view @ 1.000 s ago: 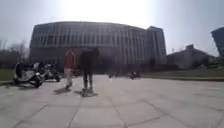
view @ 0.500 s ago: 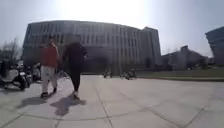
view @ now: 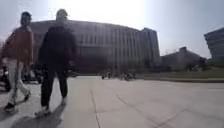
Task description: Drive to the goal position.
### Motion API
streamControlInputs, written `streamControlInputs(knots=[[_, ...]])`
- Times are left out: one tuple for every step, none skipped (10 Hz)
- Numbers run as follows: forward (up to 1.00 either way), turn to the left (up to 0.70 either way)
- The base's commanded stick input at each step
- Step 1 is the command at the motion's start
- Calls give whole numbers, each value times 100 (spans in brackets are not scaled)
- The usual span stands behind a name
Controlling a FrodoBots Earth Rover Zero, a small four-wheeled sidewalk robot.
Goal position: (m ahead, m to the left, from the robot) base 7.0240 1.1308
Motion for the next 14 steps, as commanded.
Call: streamControlInputs(knots=[[100, 0], [100, 0], [100, 0], [100, 0], [100, 0], [100, 0], [100, 0], [100, 0], [100, 0], [100, 0], [100, 1], [100, 22], [100, 40], [100, 40]])
